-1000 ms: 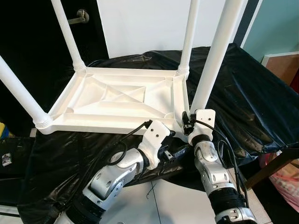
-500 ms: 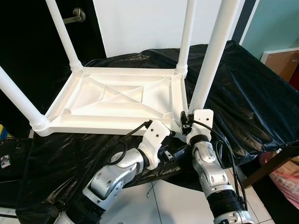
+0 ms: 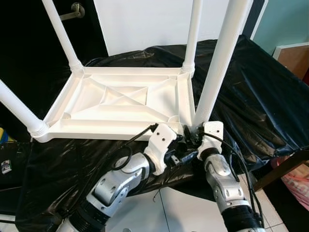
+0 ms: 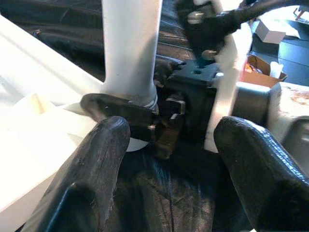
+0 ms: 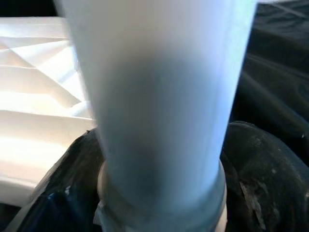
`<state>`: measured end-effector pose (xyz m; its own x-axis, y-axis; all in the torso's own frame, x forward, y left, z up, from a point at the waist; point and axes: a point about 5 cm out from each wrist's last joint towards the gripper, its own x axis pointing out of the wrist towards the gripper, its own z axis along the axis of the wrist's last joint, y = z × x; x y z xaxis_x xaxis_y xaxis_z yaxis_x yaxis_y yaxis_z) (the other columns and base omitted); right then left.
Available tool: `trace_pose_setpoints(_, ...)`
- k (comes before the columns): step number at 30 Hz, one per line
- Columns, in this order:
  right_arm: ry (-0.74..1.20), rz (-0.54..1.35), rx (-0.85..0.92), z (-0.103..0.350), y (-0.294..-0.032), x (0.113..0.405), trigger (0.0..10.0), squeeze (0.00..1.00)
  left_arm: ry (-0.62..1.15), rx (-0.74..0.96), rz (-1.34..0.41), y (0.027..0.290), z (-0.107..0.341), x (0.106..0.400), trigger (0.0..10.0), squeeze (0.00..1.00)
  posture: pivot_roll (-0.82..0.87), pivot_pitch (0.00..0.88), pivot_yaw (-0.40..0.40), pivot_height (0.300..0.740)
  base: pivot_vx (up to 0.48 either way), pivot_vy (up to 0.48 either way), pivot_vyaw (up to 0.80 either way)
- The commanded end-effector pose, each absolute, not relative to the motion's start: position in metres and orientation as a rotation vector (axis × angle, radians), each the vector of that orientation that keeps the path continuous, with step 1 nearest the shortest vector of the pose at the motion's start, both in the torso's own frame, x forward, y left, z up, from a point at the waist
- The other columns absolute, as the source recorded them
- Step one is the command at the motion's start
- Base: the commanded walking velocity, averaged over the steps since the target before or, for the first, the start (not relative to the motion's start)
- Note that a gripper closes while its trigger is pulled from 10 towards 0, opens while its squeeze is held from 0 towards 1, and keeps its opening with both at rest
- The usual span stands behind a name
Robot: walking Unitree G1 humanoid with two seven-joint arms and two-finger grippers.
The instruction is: Building children table
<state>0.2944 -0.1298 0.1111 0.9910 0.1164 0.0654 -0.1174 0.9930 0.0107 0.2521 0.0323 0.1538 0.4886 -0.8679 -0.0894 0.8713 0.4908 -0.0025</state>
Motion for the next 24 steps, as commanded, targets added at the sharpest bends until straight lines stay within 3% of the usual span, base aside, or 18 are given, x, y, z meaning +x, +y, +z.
trace_pose_setpoints(1,-0.076,0.133,0.025,0.112,-0.129,0.292,10.0,0.00,0.090,0.048,-1.186,0.031,0.155,0.245,10.0,0.00,-0.05,0.080,0.022,0.740,0.000,0.000,0.00)
trace_pose_setpoints(11,-0.163,0.325,-0.016,0.120,-0.135,0.280,10.0,0.00,0.100,0.054,-1.198,0.033,0.154,0.244,10.0,0.00,-0.05,0.072,0.030,0.740,0.000,0.000,0.00)
trace_pose_setpoints(13,-0.187,0.425,-0.054,0.128,-0.138,0.285,10.0,0.00,0.124,0.065,-1.236,0.033,0.151,0.240,10.0,0.00,-0.06,0.066,0.035,0.740,0.000,0.000,0.00)
trace_pose_setpoints(24,-0.168,0.550,-0.182,0.140,-0.151,0.317,10.0,0.00,0.129,0.077,-1.254,0.032,0.151,0.241,10.0,0.00,-0.05,0.056,0.038,0.740,0.000,0.000,0.00)
